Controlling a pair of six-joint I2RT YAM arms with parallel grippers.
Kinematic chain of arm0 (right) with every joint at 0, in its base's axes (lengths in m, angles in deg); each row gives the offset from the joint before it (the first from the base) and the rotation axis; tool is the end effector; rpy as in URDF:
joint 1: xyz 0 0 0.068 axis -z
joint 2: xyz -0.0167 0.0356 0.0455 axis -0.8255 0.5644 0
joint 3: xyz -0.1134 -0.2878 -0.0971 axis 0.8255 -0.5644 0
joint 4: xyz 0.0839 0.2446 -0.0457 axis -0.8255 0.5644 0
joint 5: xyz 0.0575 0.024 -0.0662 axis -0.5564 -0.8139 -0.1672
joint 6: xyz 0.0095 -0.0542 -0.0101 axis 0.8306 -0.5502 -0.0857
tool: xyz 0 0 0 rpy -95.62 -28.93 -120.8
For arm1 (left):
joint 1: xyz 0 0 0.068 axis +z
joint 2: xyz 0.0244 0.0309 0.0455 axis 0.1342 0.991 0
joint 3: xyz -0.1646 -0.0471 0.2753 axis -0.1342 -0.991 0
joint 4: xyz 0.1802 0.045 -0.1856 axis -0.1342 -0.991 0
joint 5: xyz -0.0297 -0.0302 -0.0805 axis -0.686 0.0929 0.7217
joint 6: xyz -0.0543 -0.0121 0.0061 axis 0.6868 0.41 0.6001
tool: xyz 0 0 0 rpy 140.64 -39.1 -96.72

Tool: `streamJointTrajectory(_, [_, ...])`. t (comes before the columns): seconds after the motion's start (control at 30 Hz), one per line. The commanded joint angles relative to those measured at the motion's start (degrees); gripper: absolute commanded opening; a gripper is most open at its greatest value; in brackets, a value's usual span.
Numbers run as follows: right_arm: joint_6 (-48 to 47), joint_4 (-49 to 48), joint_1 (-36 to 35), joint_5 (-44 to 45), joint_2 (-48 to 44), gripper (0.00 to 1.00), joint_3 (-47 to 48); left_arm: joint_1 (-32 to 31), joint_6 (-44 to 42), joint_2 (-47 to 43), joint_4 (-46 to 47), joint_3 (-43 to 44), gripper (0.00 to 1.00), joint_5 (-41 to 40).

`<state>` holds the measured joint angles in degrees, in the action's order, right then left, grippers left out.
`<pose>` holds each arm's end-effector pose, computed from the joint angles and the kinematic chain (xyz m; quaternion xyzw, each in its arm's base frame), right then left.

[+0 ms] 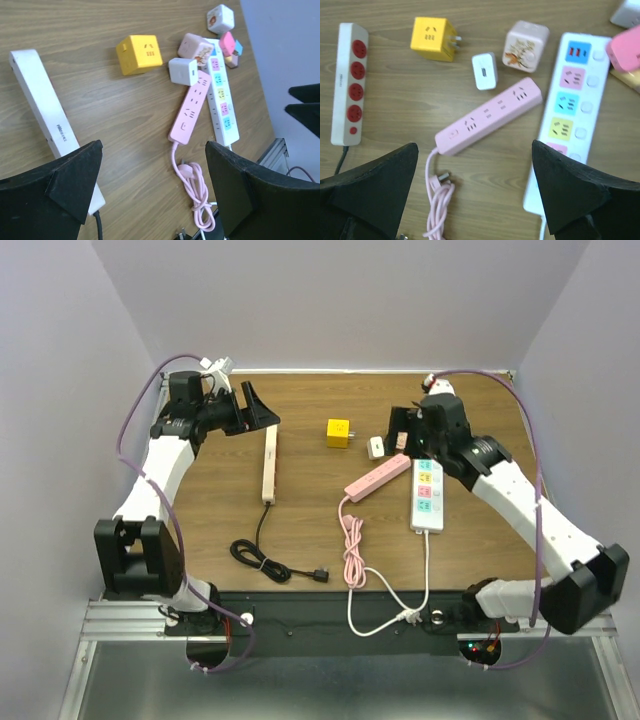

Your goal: Pull the plug off the socket

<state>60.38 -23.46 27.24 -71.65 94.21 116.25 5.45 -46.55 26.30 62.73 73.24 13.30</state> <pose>0.2549 0.1276 0.4088 0.0020 0.8821 0.1010 0.4600 0.3449 -0.0401 0.3835 0.0908 0.8090 -0.3904 0.4299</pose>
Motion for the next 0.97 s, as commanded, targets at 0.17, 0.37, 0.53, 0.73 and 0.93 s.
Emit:
streamJointTrajectory(0.17, [3.7,0.6,0.4,4.9,-18.0,1.0,-10.4,-0.4,2.4,-15.4,5.9,-3.1,0.96,-3.7])
streamJointTrajectory(0.37, [4.5,1.5,0.3,7.4,-27.8,1.0,-14.5,-0.5,4.6,-22.4,9.6,-5.0,0.96,-7.3])
streamJointTrajectory(0.53, [4.5,3.2,0.4,6.4,-31.4,1.0,-14.9,-0.5,4.4,-26.9,9.7,-6.2,0.96,-8.5])
streamJointTrajectory(0.73, [3.9,4.2,0.3,5.9,-31.9,1.0,-13.2,-0.5,5.0,-28.0,9.1,-4.9,0.96,-8.7])
streamJointTrajectory(0.93, [3.1,5.8,0.4,8.7,-29.0,1.0,-10.4,-0.5,4.1,-27.7,9.1,-1.7,0.96,-8.3])
